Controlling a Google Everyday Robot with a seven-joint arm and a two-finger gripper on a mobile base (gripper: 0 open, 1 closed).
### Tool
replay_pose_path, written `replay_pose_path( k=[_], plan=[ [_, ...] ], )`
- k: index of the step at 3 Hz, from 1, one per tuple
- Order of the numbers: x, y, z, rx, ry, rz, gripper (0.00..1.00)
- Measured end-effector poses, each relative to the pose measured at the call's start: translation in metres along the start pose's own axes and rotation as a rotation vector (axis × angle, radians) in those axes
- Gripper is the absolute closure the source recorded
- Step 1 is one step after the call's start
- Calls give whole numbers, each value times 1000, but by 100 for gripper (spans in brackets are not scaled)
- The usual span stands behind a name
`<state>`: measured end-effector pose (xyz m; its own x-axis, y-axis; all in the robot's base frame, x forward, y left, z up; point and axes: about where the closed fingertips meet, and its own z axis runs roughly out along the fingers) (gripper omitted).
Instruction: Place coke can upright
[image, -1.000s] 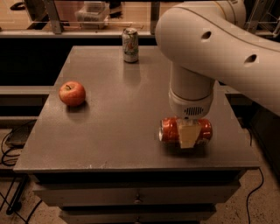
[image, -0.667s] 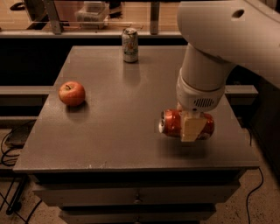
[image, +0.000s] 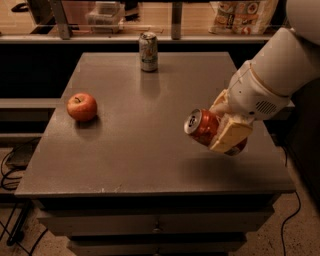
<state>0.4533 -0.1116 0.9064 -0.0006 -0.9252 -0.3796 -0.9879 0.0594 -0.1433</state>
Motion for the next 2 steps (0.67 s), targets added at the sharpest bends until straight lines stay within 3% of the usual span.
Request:
replay_pose_path(
  k=[2],
  plan=[
    [-3,-8,-12,17,-369,94,100]
  ],
)
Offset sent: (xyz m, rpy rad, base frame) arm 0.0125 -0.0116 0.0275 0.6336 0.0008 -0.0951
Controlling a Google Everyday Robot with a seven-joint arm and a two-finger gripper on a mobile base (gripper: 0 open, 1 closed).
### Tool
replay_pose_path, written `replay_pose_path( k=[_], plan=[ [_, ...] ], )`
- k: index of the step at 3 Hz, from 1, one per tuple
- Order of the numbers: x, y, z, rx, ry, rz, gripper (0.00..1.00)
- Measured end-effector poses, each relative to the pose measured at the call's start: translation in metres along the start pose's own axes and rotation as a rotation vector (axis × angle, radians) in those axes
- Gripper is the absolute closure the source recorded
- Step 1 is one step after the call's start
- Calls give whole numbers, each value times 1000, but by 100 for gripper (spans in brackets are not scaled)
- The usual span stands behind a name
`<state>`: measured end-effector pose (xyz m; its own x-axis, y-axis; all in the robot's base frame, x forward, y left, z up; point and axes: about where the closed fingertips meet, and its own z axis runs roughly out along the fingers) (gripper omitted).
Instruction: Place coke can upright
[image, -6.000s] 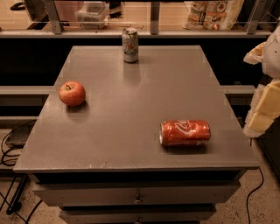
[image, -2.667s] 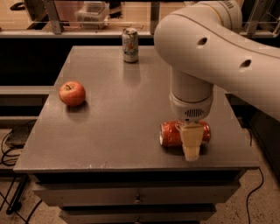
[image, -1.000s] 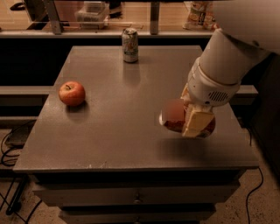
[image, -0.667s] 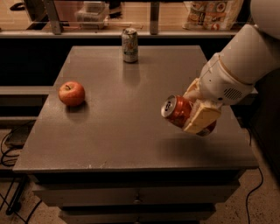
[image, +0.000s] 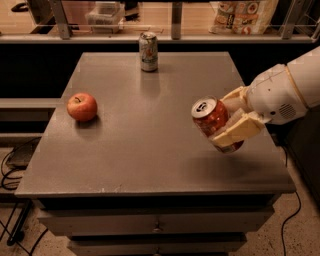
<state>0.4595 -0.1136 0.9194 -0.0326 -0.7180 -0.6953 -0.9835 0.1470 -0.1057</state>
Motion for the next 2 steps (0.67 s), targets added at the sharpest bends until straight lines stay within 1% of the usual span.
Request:
replay_pose_path(
  k=[1,2],
  plan=[
    [-3,-3,-4,11,-141,46,100],
    [-2,-6,-4,33,-254,78,100]
  ],
)
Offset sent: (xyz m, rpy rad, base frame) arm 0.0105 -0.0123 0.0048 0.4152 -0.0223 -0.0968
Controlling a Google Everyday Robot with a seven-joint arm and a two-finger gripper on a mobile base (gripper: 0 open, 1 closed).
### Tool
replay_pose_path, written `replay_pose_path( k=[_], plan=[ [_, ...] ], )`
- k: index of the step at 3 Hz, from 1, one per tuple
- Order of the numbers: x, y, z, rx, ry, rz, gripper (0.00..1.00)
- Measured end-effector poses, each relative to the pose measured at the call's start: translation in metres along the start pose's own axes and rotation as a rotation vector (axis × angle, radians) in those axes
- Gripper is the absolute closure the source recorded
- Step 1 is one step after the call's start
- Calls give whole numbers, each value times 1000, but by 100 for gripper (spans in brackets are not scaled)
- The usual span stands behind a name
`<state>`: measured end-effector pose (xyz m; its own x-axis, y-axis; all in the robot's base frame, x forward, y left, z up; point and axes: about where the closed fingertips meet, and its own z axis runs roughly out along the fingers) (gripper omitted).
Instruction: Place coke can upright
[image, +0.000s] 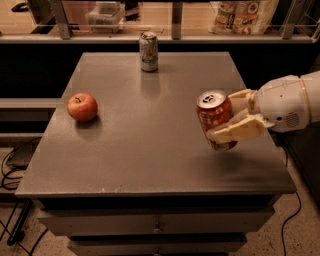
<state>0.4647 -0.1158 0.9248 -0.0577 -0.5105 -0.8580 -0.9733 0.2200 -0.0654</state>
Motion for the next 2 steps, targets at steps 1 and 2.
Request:
replay_pose_path(
  k=[1,2],
  plan=[
    [4,-2,2,46,-65,28,100],
    [9,-2,7,105,-110,52,100]
  ],
)
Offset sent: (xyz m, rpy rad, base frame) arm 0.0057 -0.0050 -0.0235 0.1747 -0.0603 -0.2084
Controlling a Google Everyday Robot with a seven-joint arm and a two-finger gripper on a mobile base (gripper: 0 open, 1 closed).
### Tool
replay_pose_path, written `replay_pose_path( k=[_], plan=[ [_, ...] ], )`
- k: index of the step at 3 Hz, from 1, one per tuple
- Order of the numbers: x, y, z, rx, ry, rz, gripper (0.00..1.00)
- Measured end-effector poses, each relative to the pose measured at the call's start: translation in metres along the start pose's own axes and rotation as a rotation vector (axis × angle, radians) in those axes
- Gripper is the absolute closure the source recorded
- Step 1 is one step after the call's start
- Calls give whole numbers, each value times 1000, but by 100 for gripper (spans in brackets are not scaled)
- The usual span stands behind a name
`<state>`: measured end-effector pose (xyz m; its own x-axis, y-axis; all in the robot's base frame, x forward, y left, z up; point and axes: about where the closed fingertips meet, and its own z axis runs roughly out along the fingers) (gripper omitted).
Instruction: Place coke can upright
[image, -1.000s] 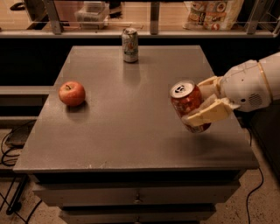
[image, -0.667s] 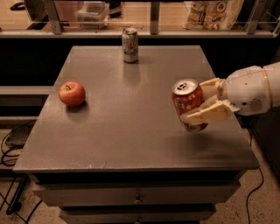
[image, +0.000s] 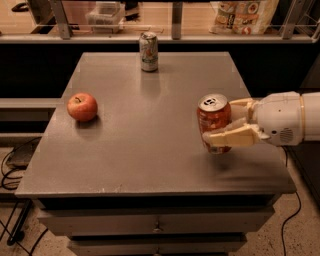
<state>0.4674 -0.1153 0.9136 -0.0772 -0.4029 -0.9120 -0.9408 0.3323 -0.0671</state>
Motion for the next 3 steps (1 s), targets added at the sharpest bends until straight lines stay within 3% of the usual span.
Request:
replay_pose_path(
  k=[2,3],
  plan=[
    [10,0,10,76,-84,22,100],
    [17,-2,16,89,-120,33,82]
  ],
)
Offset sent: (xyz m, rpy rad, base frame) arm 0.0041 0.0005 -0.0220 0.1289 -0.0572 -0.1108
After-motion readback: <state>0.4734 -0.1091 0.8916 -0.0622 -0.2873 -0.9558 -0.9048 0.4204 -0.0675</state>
